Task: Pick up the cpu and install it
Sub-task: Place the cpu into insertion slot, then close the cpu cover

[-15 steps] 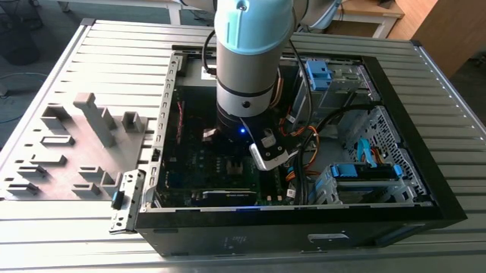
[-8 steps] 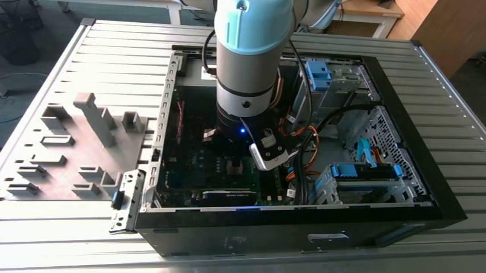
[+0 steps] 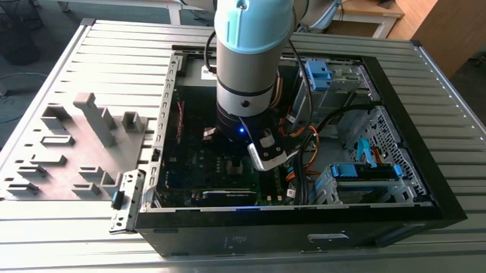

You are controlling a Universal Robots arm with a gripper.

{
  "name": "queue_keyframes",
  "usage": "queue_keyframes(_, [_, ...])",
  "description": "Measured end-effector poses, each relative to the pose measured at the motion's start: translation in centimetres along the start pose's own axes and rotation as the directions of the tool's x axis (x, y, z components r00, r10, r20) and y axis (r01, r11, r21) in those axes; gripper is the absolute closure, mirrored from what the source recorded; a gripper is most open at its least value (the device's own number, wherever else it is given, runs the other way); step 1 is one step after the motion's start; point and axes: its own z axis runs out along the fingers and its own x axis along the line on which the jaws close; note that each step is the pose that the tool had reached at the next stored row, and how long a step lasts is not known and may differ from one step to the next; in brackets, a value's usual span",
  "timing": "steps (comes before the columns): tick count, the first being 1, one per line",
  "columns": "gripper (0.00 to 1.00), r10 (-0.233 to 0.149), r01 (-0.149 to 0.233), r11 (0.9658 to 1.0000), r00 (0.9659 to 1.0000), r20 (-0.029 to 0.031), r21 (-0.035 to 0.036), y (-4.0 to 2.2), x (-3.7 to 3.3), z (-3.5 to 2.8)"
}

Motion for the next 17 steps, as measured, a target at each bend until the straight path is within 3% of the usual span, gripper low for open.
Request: queue_keyframes(17, [0.89,0.007,-0.007,1.0,1.0,0.0001,0.0001,0.05,-0.19,0.0])
